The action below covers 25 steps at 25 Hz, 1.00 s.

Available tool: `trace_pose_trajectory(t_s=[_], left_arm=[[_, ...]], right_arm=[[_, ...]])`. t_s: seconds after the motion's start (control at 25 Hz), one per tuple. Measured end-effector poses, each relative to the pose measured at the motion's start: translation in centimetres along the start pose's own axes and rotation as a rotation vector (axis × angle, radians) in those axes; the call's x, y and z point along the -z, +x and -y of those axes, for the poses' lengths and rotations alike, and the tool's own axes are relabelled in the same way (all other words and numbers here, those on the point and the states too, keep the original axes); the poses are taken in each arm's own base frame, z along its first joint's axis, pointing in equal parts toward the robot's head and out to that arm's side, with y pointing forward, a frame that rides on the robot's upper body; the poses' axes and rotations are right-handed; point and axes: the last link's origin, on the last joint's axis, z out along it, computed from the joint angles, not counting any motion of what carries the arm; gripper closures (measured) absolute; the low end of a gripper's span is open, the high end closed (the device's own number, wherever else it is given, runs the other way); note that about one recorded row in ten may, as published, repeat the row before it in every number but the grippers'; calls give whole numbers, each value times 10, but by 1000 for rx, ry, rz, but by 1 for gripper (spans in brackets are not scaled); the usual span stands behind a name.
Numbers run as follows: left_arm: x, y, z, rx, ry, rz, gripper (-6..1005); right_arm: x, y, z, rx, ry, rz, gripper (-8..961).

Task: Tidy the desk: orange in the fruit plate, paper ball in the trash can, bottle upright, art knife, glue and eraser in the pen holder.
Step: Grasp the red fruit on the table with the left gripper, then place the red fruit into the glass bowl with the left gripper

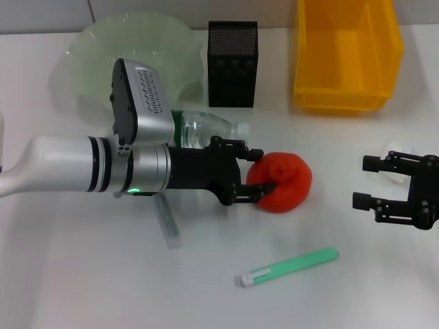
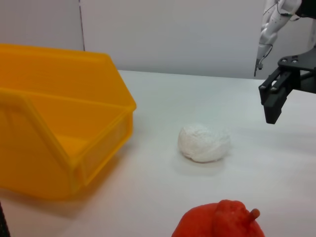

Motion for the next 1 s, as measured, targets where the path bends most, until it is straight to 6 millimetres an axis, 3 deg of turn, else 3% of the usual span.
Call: trace_pose_trajectory(t_s=[0.2, 0.68, 0.8, 0.84, 0.88, 1.0], left_arm=[[-1, -1, 0, -13, 0, 11, 285], [-1, 0, 1, -10, 6, 3, 795], [1, 4, 2, 25, 21, -44, 890], [6, 9, 1, 66, 32, -121, 921], [23, 21, -1, 105, 37, -290, 931], [36, 27, 0, 117, 62, -389, 953]], right_arm=[[-1, 0, 1, 1, 5, -1, 191], [-3, -2, 2, 5, 4, 1, 191], [-3, -2, 3, 5, 6, 0, 191], [-3, -2, 3, 6, 7, 0, 191], [-3, -2, 3, 6, 7, 0, 191], [-3, -2, 3, 6, 8, -1, 191]])
